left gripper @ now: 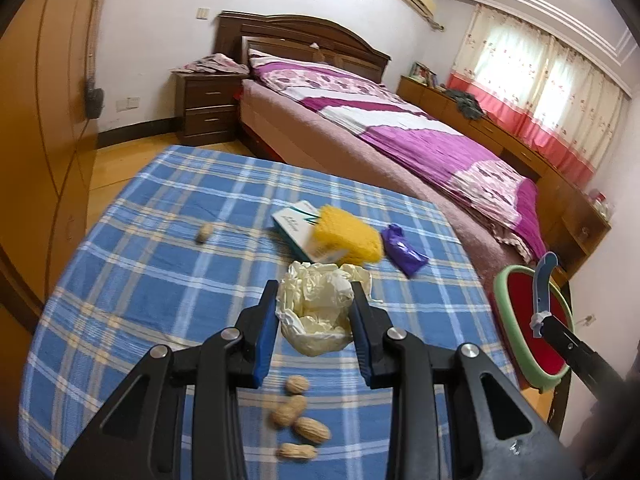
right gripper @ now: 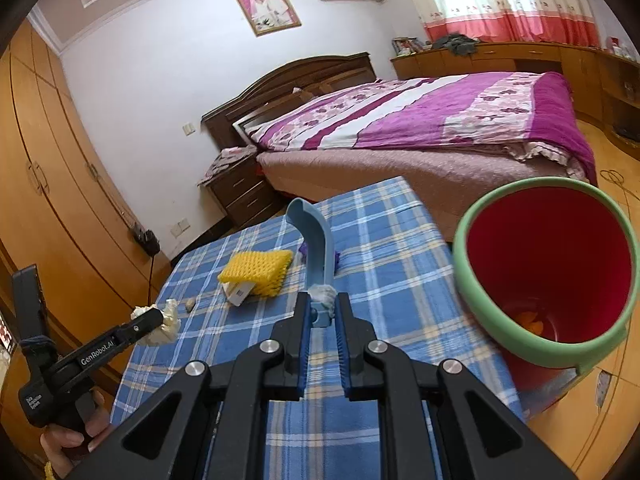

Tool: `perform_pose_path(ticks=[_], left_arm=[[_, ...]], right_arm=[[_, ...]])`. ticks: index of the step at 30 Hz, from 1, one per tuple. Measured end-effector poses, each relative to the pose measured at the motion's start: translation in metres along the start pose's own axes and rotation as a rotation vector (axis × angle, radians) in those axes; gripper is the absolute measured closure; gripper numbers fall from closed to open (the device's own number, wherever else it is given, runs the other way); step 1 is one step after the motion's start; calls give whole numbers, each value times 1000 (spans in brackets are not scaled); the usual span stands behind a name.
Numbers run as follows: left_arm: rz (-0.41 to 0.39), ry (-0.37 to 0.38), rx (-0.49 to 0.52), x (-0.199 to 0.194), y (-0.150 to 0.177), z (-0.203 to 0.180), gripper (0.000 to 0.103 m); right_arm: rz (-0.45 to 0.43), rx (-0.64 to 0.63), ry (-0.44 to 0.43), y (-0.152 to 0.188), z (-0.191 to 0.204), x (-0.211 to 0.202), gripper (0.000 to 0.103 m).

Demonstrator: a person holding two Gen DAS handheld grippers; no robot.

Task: Collect trash
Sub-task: 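Lift the white bag and blue plastic piece toward the red bucket, then carry the white bag and blue piece over the red bucket opening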

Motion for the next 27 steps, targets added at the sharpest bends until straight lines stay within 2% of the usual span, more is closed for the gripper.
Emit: perform_pose_path(ticks=[16,27], left_arm=[[19,75,164,-2,16,-81,69],[48,153,299,-1,35,-150,69]], right_arm=[[-95,110,58,-4,-54,-46,89],[-146,191,107,-1,-100,-75,89]])
Point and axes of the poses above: each gripper's, at about its wrist camera, not at the fingertips, and x roughly the way its jaws point, z to its left, y to its underside, the point moved 6 cm from there along x, roughly the way its jaws point, and after that the axes turned 9 degrees about -y, right-handed, at the moved point
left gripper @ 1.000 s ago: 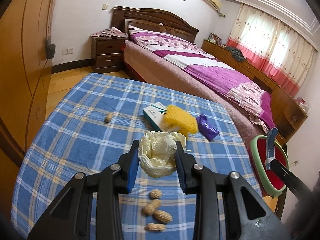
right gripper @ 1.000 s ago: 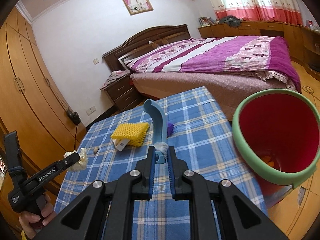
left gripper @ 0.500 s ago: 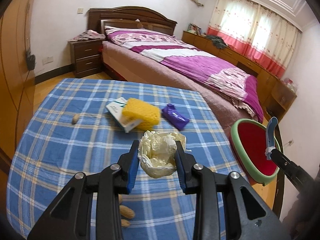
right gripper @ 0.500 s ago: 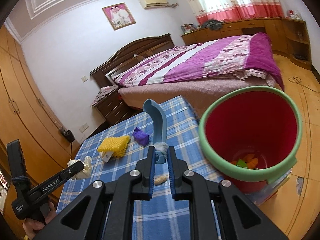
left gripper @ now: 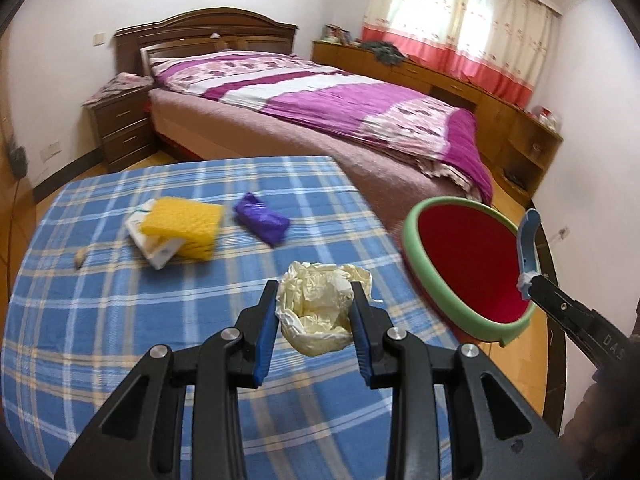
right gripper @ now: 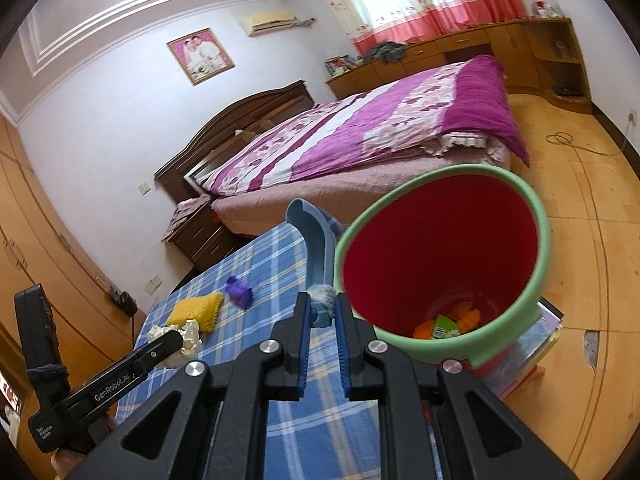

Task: Collect trash
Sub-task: 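Carry the white bag and blue piece over the red bucket opening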

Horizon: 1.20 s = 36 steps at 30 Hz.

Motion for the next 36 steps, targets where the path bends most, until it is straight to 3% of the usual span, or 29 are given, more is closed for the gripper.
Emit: perform_pose_path(ticks=[13,21,36], left_arm=[[16,66,137,26,-9,-75,69],[21,118,212,46,-13,-121,69],[72,181,239,79,-10,-154,68]], right_arm=[[-37,115,75,-6,-62,-14,89],[-45,121,125,-11,-88,-14,89],[-11,181,153,-9,-122,5,88]])
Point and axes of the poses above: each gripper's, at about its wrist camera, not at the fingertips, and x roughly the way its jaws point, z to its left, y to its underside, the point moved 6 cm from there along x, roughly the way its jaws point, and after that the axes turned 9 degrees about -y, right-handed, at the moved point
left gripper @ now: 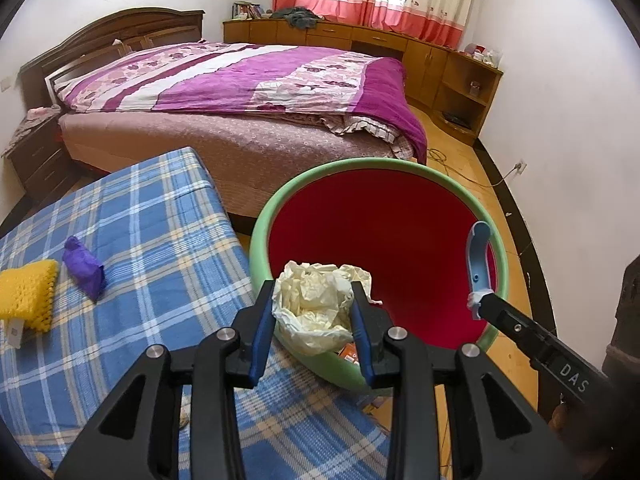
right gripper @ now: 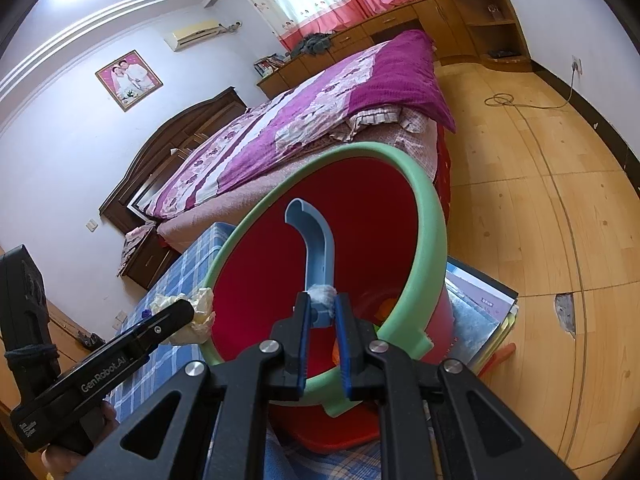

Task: Collect trash
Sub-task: 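Open both tools to drop the bag and blue piece into the bucket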

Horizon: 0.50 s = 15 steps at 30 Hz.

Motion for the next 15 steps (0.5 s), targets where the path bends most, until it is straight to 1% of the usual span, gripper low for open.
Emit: perform_pose_path(ticks=[1,3,5,11,14,15], left_arm=[[0,3,4,0,0,-1,67],[0,4,11,1,1,-2,59],[1,10,13,1,1,-3,55],[-2,30,21,0,2,-7,51],[-15,36,19,-3,0,-8,45],[-23,35,17,-5,-1,-8,44]], right_arm=[[3,5,-2,0,-1,2,87],[11,21,-10,1,-3,4,86],[15,28,-9,2,-5,6,86],[12,40,-13,1,-6,7,83],[2,48,-20,0,-6,3,78],[-2,48,-20,0,-6,2,75]])
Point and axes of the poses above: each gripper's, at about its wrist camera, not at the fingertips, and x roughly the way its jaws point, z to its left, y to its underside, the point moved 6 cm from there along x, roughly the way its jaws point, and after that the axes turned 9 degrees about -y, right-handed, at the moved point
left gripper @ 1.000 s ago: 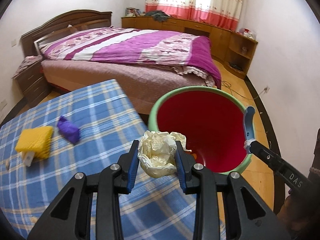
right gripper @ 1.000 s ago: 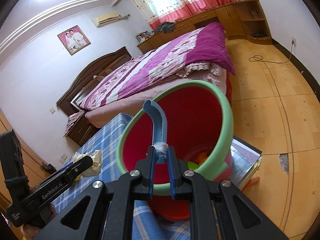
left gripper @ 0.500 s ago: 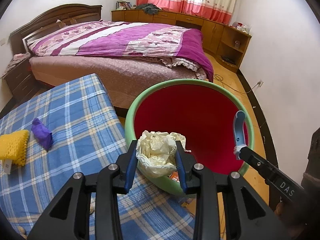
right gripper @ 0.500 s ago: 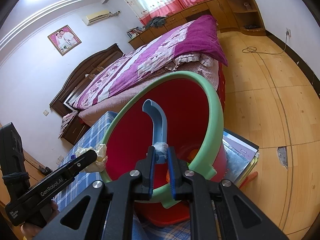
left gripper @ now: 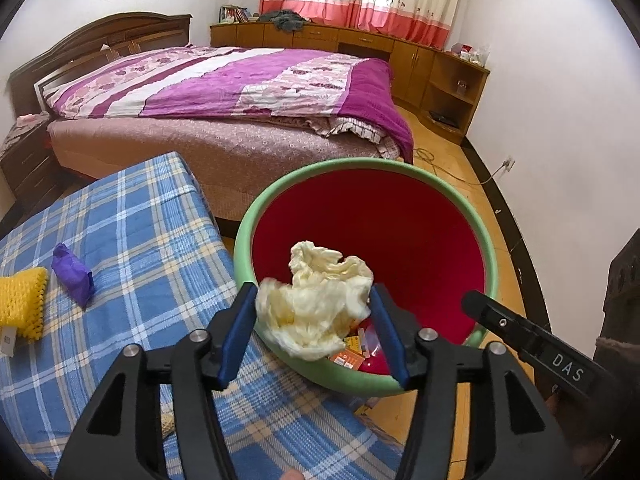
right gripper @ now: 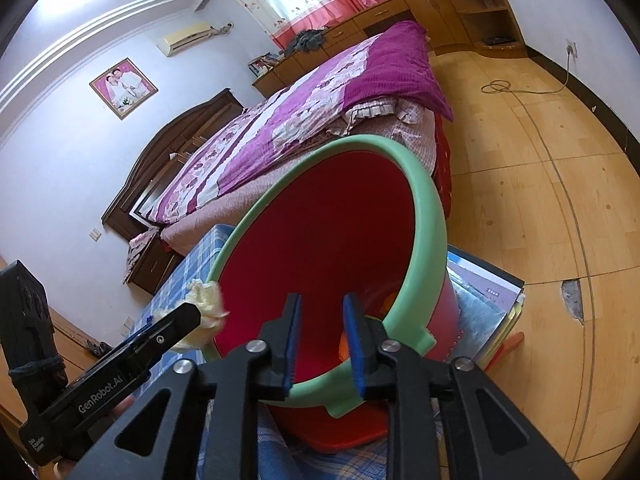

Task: Collect trash
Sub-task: 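Open both tools to drop the bag and blue piece into the bucket, then move both open tools back over the table toward the remaining trash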

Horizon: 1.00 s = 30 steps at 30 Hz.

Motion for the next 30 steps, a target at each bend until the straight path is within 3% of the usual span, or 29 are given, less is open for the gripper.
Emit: perform_pose_path(ticks=[8,22,30], left_arm=[[-20,-16,-20,-11,-2,8,44],[-24,-76,-147,-40,14,61,44],[-28,-145,-221,-59,31,103,44]], right_arm=[[-15,-2,-6,-1,5,-7,69],[-16,-66,-21,5,40,-15,41],[25,-98,-48,18,65,-9,39]])
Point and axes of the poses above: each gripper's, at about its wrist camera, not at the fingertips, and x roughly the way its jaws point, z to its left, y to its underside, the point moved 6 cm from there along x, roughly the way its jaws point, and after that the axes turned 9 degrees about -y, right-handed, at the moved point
